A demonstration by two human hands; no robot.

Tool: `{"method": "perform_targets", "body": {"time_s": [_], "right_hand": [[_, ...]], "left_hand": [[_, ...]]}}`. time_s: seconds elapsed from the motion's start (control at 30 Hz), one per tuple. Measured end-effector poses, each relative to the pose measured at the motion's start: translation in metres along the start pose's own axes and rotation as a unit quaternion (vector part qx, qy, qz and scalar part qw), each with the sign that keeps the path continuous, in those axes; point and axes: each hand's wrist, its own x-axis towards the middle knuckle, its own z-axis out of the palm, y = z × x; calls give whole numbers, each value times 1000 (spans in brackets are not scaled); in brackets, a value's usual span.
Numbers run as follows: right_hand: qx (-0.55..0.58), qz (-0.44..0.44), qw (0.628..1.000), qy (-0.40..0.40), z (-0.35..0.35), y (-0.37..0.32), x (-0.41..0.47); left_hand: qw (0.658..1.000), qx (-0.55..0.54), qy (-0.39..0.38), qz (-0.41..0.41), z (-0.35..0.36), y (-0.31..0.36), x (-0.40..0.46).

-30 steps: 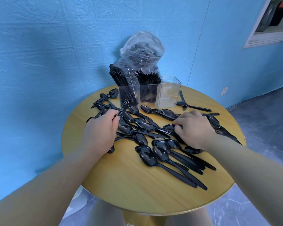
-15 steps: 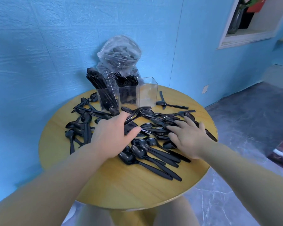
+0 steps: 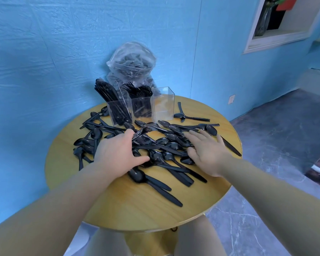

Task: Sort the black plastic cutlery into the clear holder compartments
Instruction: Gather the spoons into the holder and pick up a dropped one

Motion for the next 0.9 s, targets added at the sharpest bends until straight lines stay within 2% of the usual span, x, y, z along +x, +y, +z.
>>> {"method": "perform_targets", "body": {"time_s": [0.07,0.2,0.3,0.37,0.47,0.6,0.7,0.83,0.9], "right_hand": [[-4,-11,1000,17,-1,1,-4],[-3,-30,999,-18,0,-3,-10],[82,-34,994,70,-5,-11,-11],[167,-43,976,130,-11,-19,-10],[243,-63,953,171,-18,-27,-6],[295,-40,933,202,-20,-29,3],[381,-8,897,224,-24,-30,10],[518,32,808,278,-40,-36,25],[541,22,790,289,-50,-39,33]], "left_hand": [[1000,-2,9,-10,0,-6,3],[998,-36,45,11,3,-2,6],[996,-46,43,63,0,8,8],[992,-50,23,110,-2,12,8],[983,-63,-4,170,-5,18,9],[984,-65,3,163,-12,22,15],[989,-61,29,128,-21,24,25],[981,-153,29,113,-30,33,40],[975,-185,35,121,-35,35,47]]}}
